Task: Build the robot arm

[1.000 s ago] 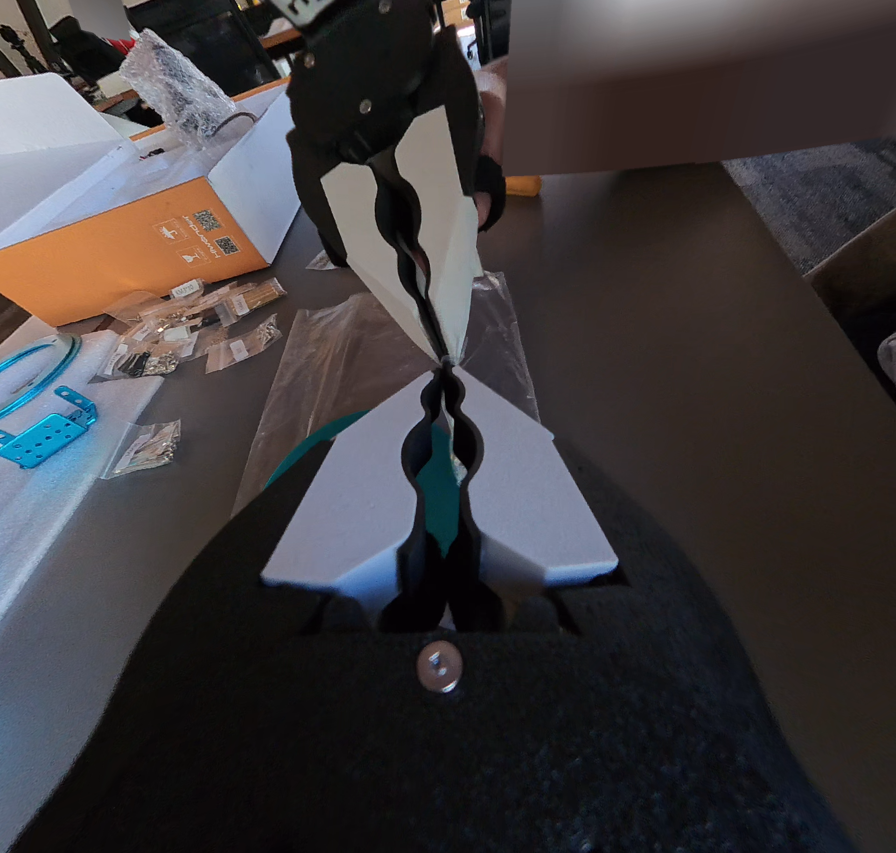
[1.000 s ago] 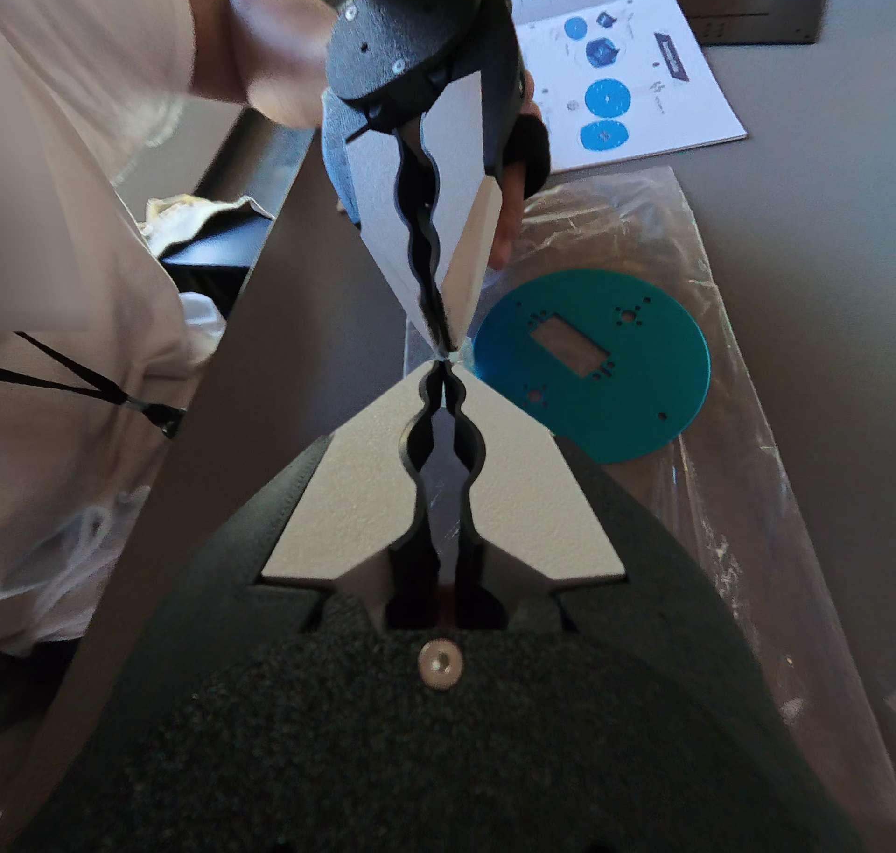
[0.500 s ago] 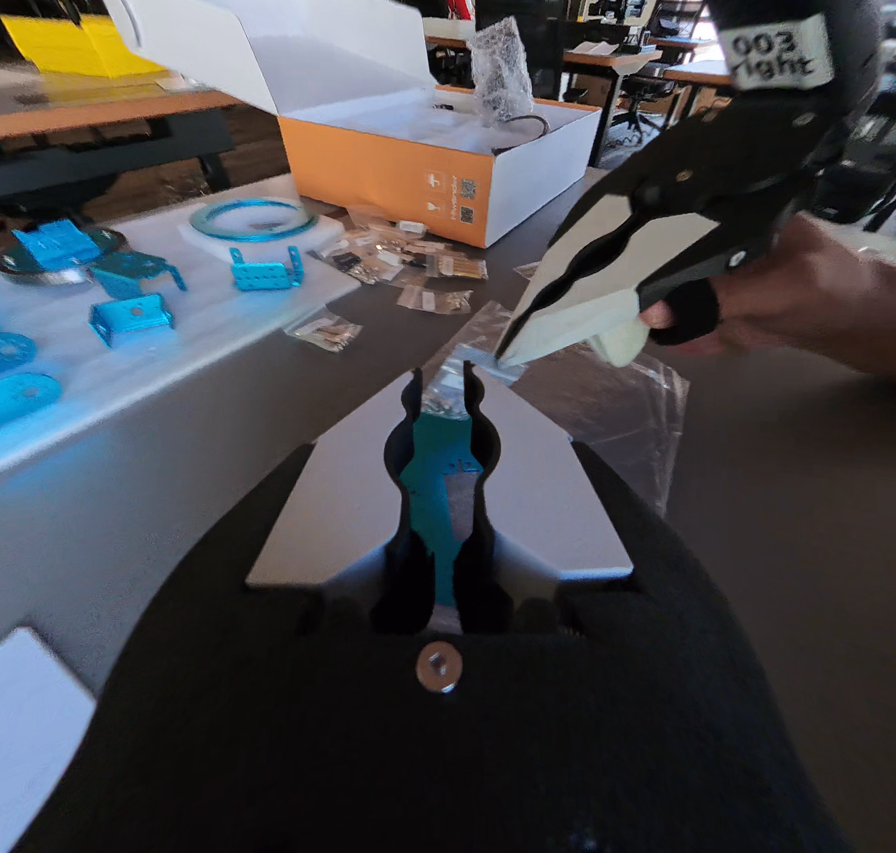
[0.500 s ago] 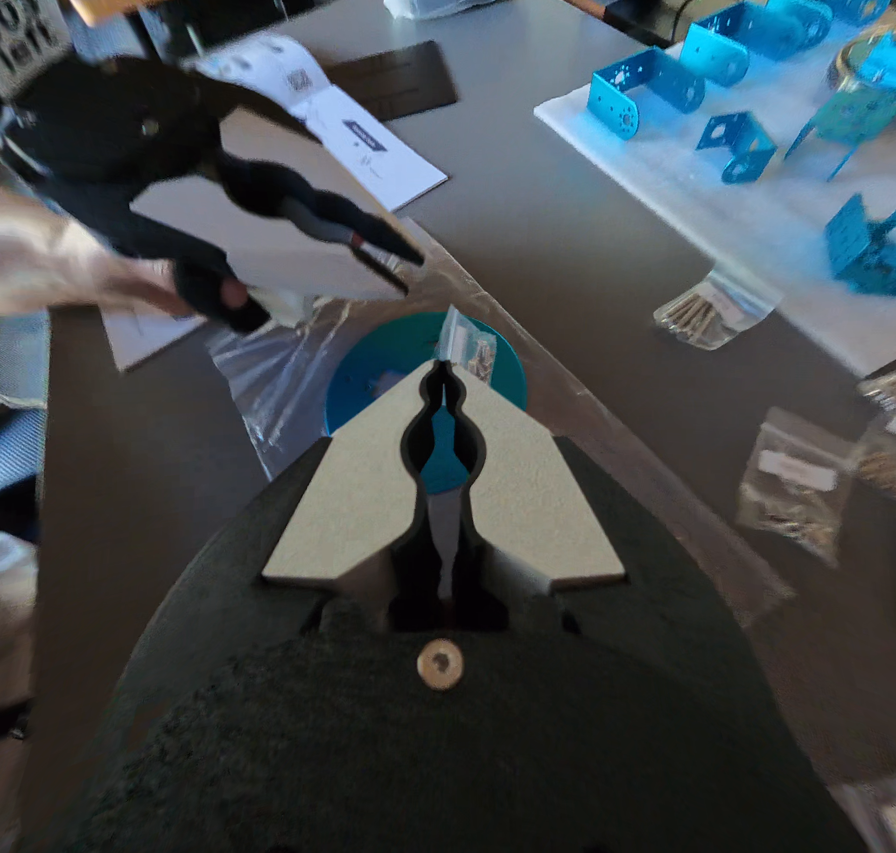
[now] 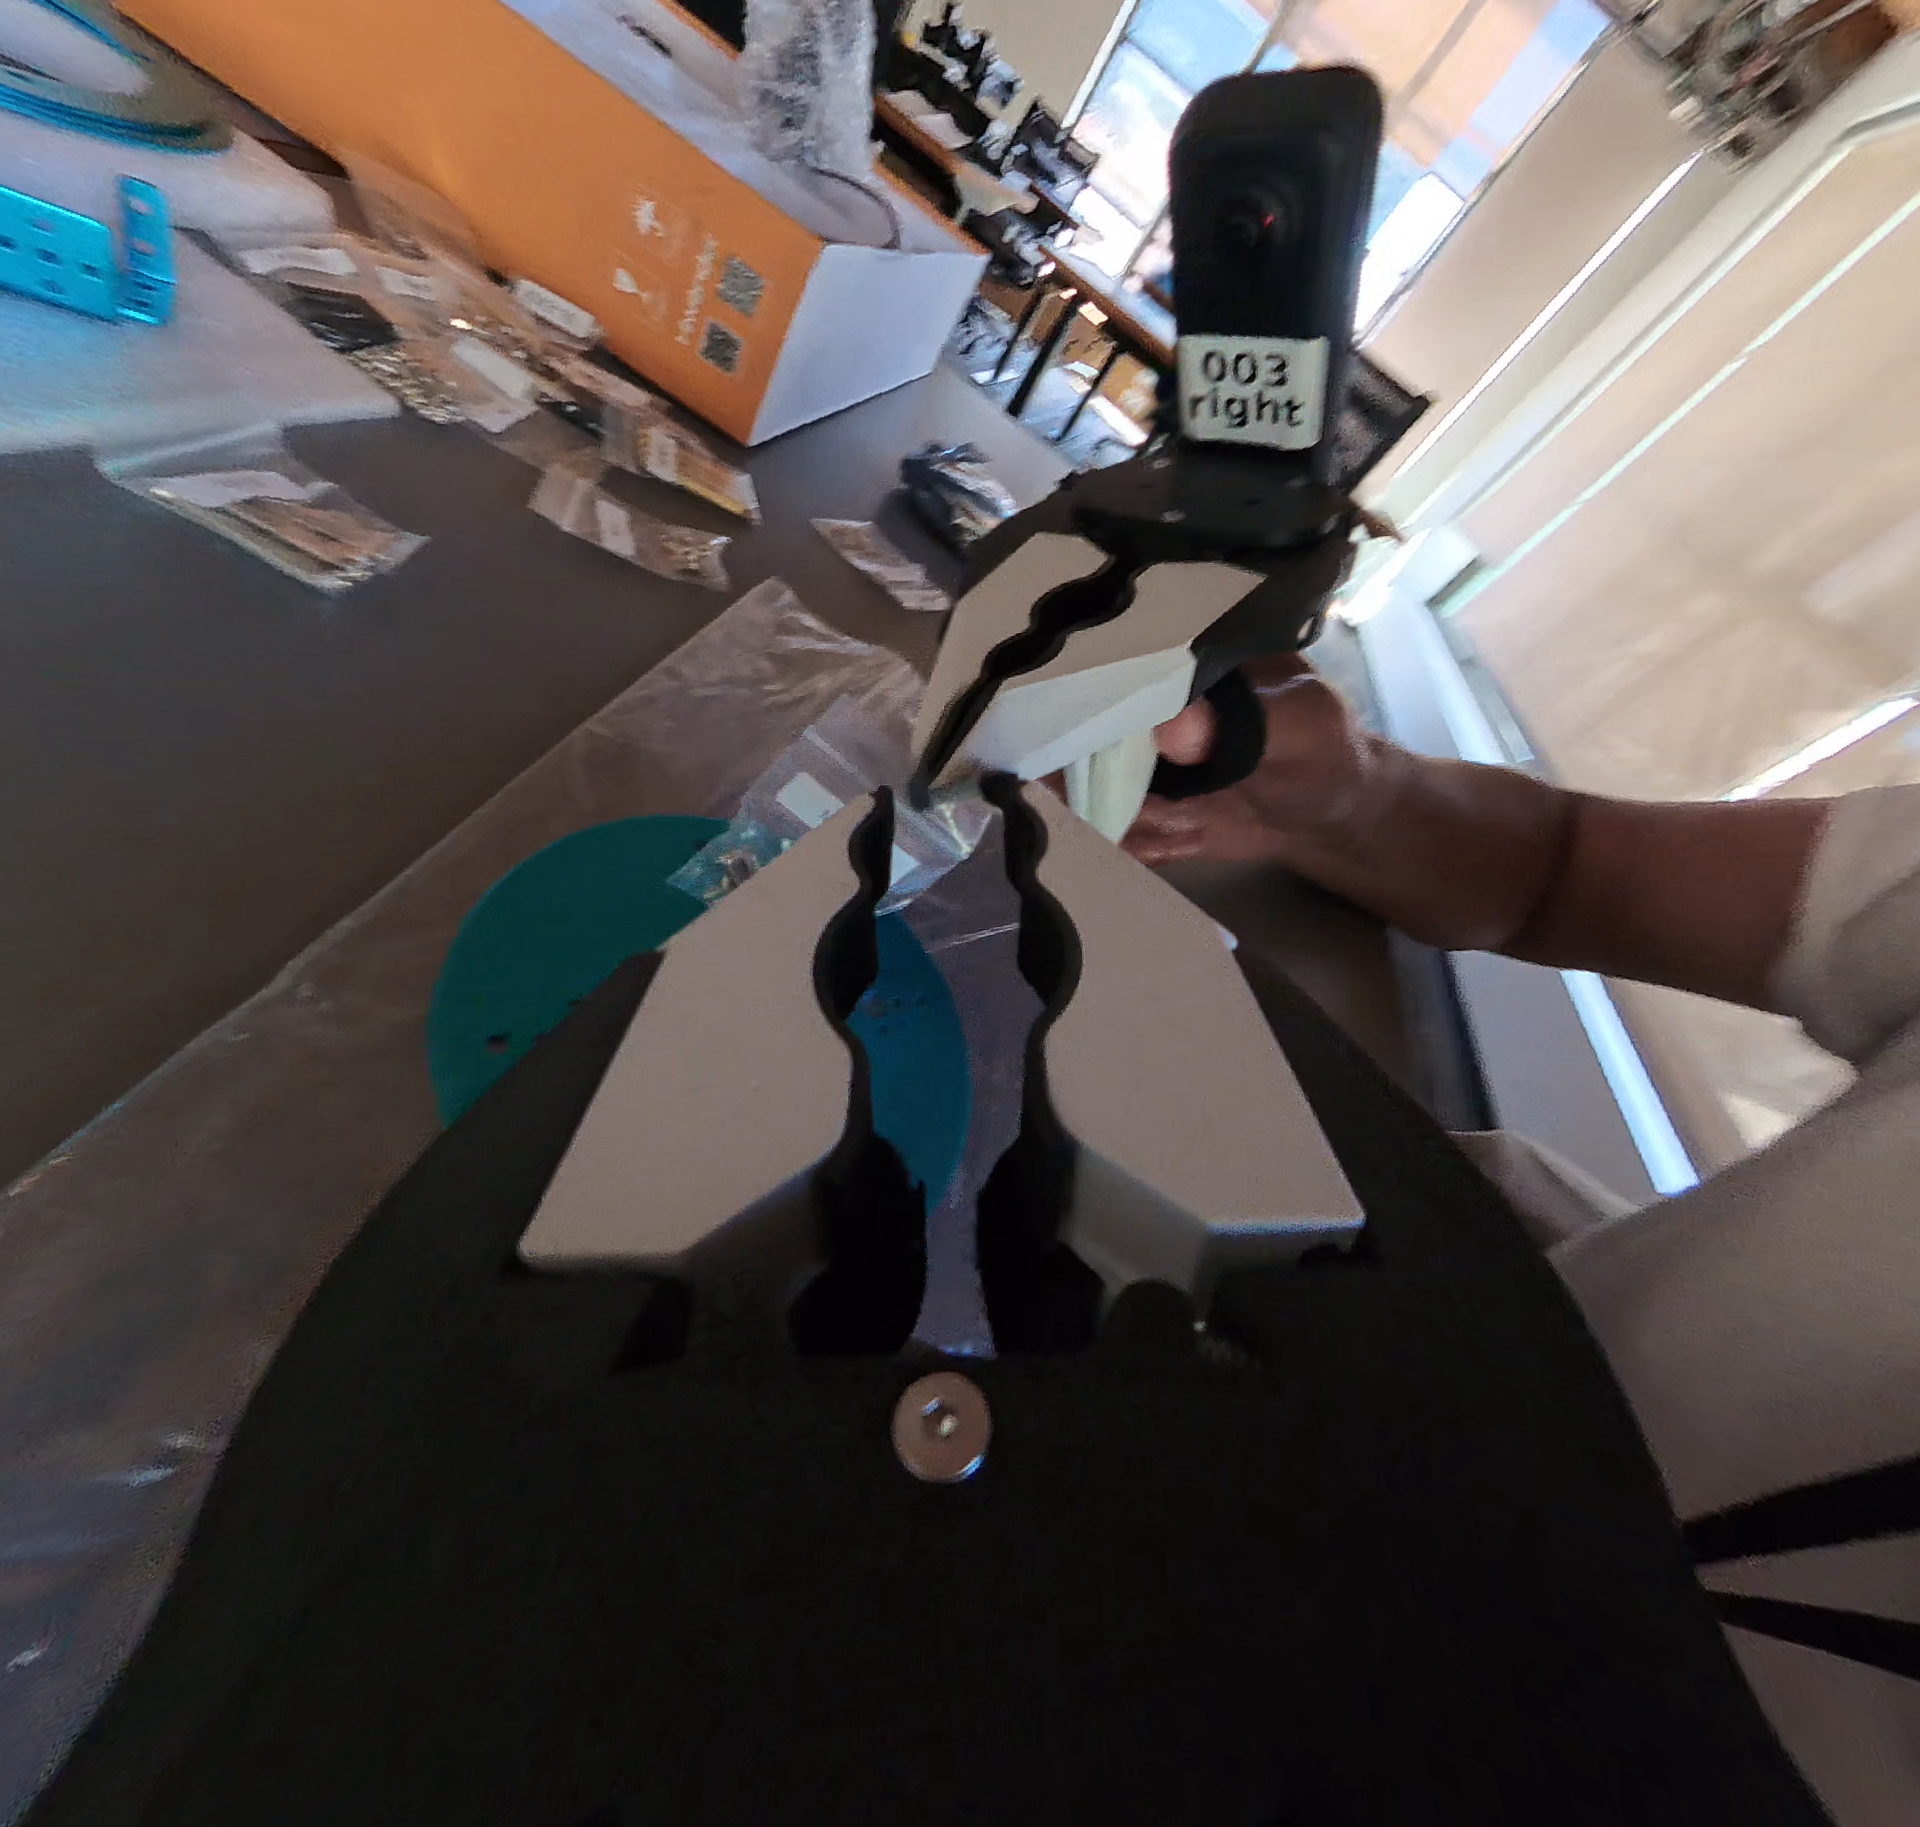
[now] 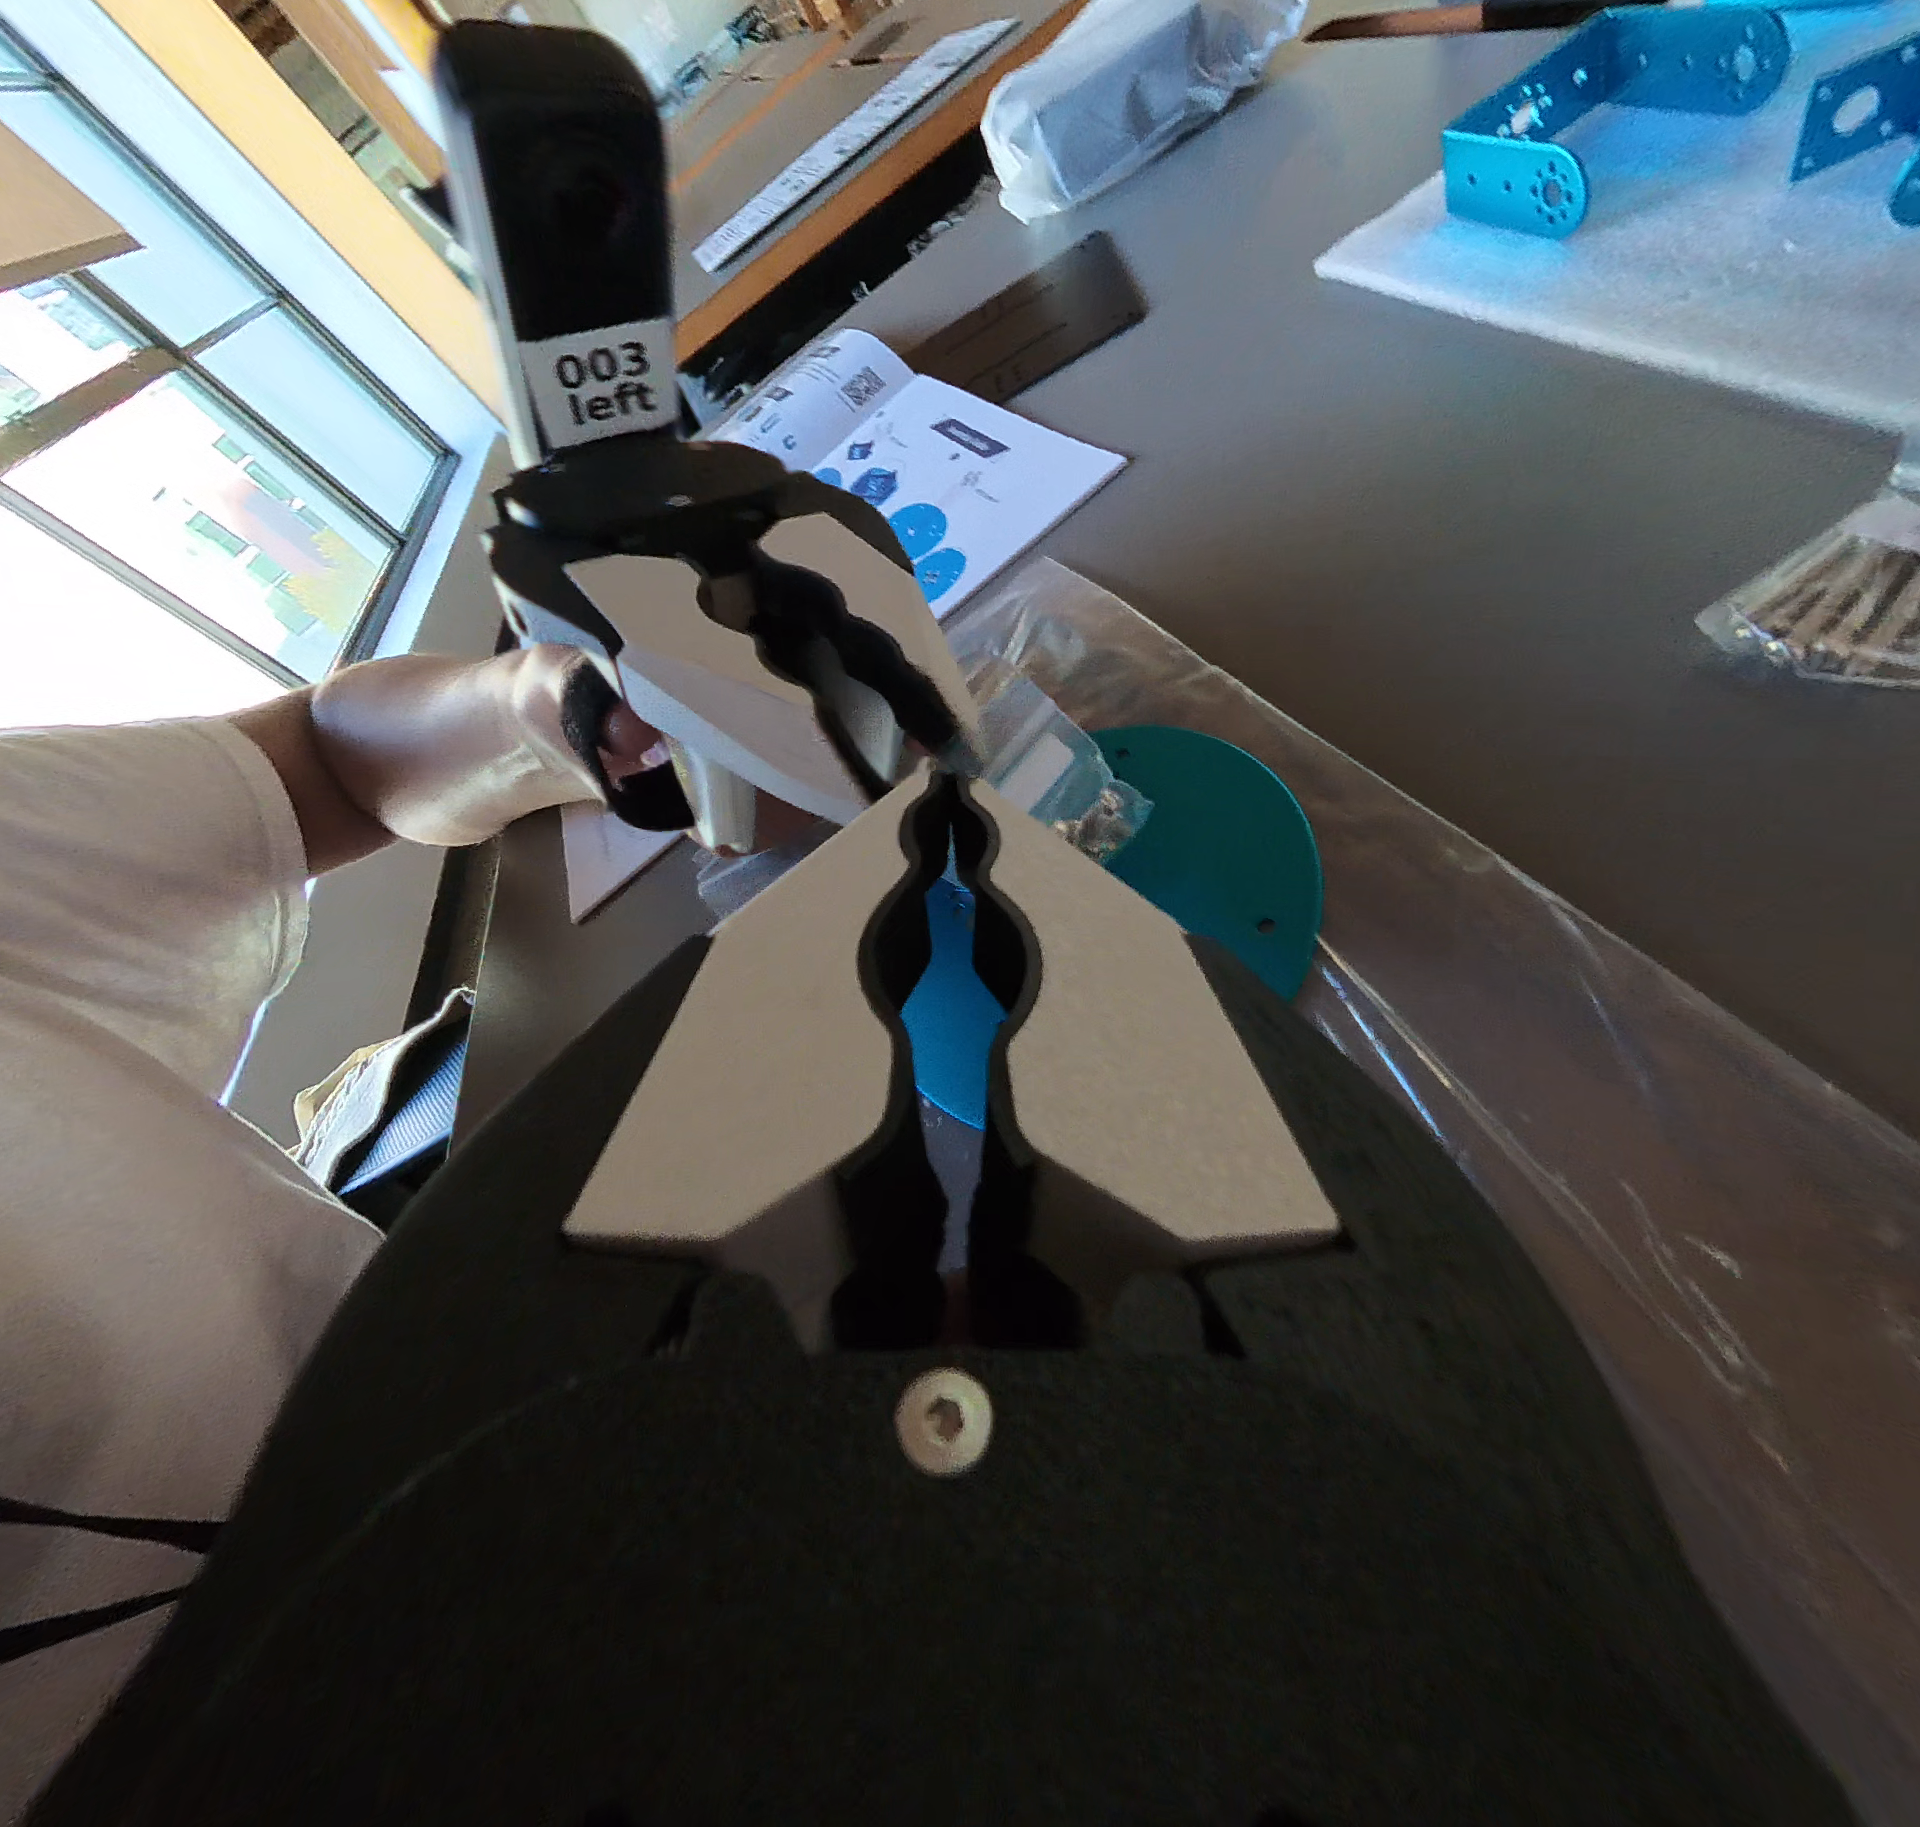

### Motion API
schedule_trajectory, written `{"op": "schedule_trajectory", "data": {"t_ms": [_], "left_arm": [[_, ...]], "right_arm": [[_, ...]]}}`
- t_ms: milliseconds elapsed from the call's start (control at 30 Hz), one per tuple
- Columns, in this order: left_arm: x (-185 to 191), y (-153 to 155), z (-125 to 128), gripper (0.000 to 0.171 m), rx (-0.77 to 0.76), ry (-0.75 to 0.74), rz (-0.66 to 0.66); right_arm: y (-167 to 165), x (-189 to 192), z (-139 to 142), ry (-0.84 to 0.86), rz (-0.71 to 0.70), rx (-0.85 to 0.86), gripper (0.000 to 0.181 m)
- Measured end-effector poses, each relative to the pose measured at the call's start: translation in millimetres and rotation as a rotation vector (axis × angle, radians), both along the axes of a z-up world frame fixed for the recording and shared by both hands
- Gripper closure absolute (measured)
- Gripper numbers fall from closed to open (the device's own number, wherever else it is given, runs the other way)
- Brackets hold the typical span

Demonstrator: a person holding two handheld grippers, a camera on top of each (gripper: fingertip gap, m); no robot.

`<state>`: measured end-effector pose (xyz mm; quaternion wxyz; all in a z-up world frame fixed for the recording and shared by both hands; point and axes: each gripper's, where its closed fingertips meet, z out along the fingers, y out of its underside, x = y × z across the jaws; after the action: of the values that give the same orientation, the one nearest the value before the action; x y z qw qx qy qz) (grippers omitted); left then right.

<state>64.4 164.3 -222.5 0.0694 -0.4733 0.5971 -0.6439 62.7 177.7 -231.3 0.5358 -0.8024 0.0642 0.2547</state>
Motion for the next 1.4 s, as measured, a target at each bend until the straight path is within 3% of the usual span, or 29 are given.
{"op": "schedule_trajectory", "data": {"t_ms": [167, 400, 567, 800, 1000, 1067, 1133, 1400], "left_arm": [[-3, 1, 12, 0.151, -0.150, 0.019, -0.050], [-5, 6, 23, 0.169, -0.309, 0.036, -0.092], [-7, 7, 23, 0.171, -0.209, -0.018, -0.071], [2, 23, 1, 0.171, -0.019, 0.011, 0.045], [-1, 11, 12, 0.171, -0.078, -0.017, -0.004], [-1, 7, 14, 0.147, -0.118, -0.007, -0.009], [-4, 2, 18, 0.145, -0.157, -0.011, -0.049], [-9, 2, 28, 0.158, -0.243, -0.014, -0.087]], "right_arm": [[0, -4, 9, -0.078, 0.013, 0.049, 0.181], [-2, -9, 21, -0.031, 0.051, 0.112, 0.181], [-1, -10, 22, 0.048, 0.065, 0.119, 0.181], [-4, 6, 27, 0.030, 0.006, 0.135, 0.181], [-3, 4, 22, -0.103, 0.001, 0.117, 0.181], [-1, -1, 19, -0.153, 0.016, 0.108, 0.181], [-1, -6, 17, -0.200, 0.028, 0.109, 0.181], [-1, -15, 22, -0.177, 0.061, 0.134, 0.181]]}}
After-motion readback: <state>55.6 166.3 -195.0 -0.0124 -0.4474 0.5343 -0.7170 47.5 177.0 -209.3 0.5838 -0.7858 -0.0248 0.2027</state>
